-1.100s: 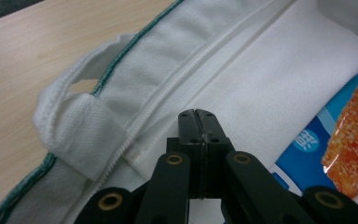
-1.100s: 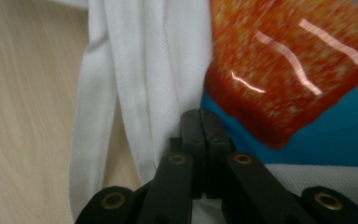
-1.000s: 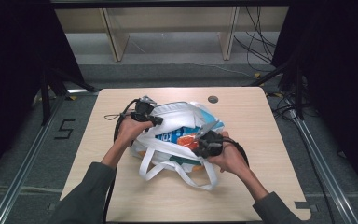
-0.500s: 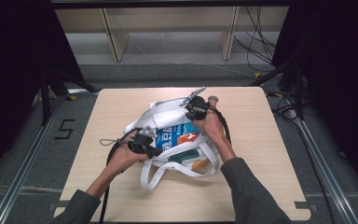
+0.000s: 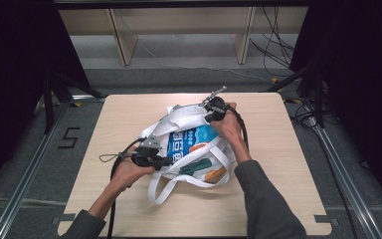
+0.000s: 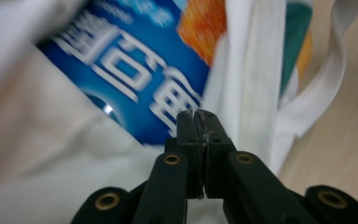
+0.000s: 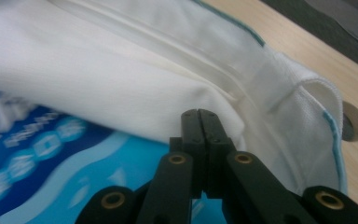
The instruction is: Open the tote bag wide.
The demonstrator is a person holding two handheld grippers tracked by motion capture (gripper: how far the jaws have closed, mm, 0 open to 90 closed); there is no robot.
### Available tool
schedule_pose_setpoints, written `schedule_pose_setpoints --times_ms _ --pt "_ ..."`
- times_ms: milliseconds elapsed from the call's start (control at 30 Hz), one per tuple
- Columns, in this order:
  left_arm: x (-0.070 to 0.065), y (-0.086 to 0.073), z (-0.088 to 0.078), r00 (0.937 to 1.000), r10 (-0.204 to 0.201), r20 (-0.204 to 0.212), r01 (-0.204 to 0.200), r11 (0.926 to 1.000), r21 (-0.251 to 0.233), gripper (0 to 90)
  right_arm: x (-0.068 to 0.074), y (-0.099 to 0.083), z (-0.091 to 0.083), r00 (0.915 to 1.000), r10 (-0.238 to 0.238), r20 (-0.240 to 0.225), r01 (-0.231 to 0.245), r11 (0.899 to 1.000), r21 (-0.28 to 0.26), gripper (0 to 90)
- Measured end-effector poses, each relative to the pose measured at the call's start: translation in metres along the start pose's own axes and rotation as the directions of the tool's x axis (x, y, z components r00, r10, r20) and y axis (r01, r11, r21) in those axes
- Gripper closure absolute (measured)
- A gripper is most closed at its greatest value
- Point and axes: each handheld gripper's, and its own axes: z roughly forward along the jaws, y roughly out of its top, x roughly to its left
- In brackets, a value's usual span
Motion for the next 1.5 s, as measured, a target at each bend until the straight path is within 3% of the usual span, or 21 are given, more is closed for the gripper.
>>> schedule_pose_setpoints --times_ms 33,100,133,167,200,233,400,500,533,633,733,800,867,967,1033,1133,1167,1200,1300,1333,1500 --pt "0.003 0.006 -0.003 0.9998 -0.015 -0.011 0.015 0.9997 -0.019 87.1 0.003 -0.004 -0.007 0.9997 0.004 -0.022 -0.006 0.999 -0.051 90.0" --pt "0.011 0.02 -0.006 0.9996 -0.008 -0.026 0.007 0.999 -0.043 86.5 0.011 -0.012 -0.027 0.9978 -0.042 -0.052 0.039 0.998 -0.051 90.0" --pt "0.019 0.03 -0.009 0.9959 -0.067 -0.061 0.066 0.9976 -0.024 86.5 0.015 -0.017 -0.031 0.9971 -0.048 -0.059 0.045 0.998 -0.045 90.0" --pt "0.019 0.03 -0.009 0.9959 -0.067 -0.061 0.066 0.9976 -0.024 86.7 0.015 -0.017 -0.031 0.9971 -0.048 -0.059 0.045 0.998 -0.045 90.0" --pt "0.029 0.036 -0.007 0.9971 -0.024 -0.072 0.021 0.9991 -0.037 86.7 0.022 -0.03 -0.044 0.9918 -0.094 -0.086 0.093 0.996 -0.013 90.0" --pt "0.035 0.039 -0.005 0.9951 -0.043 -0.089 0.04 0.9985 -0.036 86.7 0.025 -0.038 -0.048 0.9892 -0.112 -0.095 0.112 0.994 -0.004 90.0" --pt "0.069 0.036 0.005 0.9788 -0.103 -0.177 0.113 0.9925 0.046 88.9 0.028 -0.079 -0.064 0.9745 -0.179 -0.136 0.188 0.98 0.058 90.0" --pt "0.087 0.017 0.012 0.9665 -0.163 -0.198 0.182 0.9803 0.078 89.3 0.027 -0.107 -0.071 0.9723 -0.161 -0.17 0.173 0.983 0.06 90.0" --pt "0.091 0.011 0.014 0.9602 -0.22 -0.172 0.23 0.9726 0.037 89.4 0.025 -0.118 -0.07 0.9734 -0.135 -0.185 0.143 0.989 0.033 90.0" --pt "0.091 0.007 0.013 0.9584 -0.237 -0.159 0.244 0.9695 0.025 89.5 0.027 -0.135 -0.056 0.9783 -0.081 -0.191 0.083 0.997 0.005 90.0" --pt "0.085 0.013 0.009 0.9632 -0.189 -0.191 0.199 0.9794 0.036 89.3 0.027 -0.131 -0.058 0.9804 -0.083 -0.179 0.085 0.996 0.008 90.0" --pt "0.079 0.018 0.002 0.9663 -0.184 -0.181 0.185 0.9826 -0.006 88.1 0.029 -0.12 -0.071 0.9837 -0.079 -0.162 0.078 0.997 -0.008 90.0" --pt "0.073 0.025 -0.007 0.9725 -0.144 -0.183 0.141 0.9896 -0.028 86.8 0.024 -0.108 -0.081 0.9836 -0.098 -0.151 0.08 0.989 -0.122 90.0" --pt "0.074 0.035 -0.016 0.9692 -0.13 -0.21 0.118 0.9907 -0.068 86.0 0.011 -0.084 -0.086 0.9916 -0.113 -0.063 0.097 0.972 -0.212 90.0" --pt "0.081 0.037 -0.018 0.9579 -0.141 -0.25 0.124 0.9887 -0.085 86.0 -0.001 -0.072 -0.081 0.9964 -0.084 -0.016 0.078 0.969 -0.236 90.0" --pt "0.105 0.02 -0.009 0.9413 -0.188 -0.281 0.192 0.9814 -0.014 87.1 -0.024 -0.067 -0.051 0.9984 -0.024 0.052 0.031 0.99 -0.137 90.0" --pt "0.105 0.02 -0.009 0.9413 -0.188 -0.281 0.192 0.9814 -0.014 89.1 -0.024 -0.067 -0.051 0.9984 -0.024 0.052 0.031 0.99 -0.137 90.0" --pt "0.109 0.012 -0.004 0.9384 -0.207 -0.276 0.212 0.9772 -0.014 89.1 -0.036 -0.076 -0.025 0.9971 -0.006 0.076 0.01 0.998 -0.057 90.0" --pt "0.117 -0.007 0.007 0.9342 -0.246 -0.258 0.25 0.9681 -0.017 89.4 -0.041 -0.093 0.009 0.9952 0.097 0.014 -0.097 0.995 -0.005 90.0" --pt "0.118 -0.009 0.008 0.9354 -0.253 -0.247 0.256 0.9665 -0.02 89.4 -0.042 -0.097 0.017 0.9963 0.086 0.006 -0.086 0.996 0.014 90.0" --pt "0.108 -0.002 -0.001 0.9382 -0.212 -0.274 0.219 0.9757 -0.006 88.3 -0.035 -0.091 0.002 0.9969 0.046 0.064 -0.047 0.999 0.018 90.0"
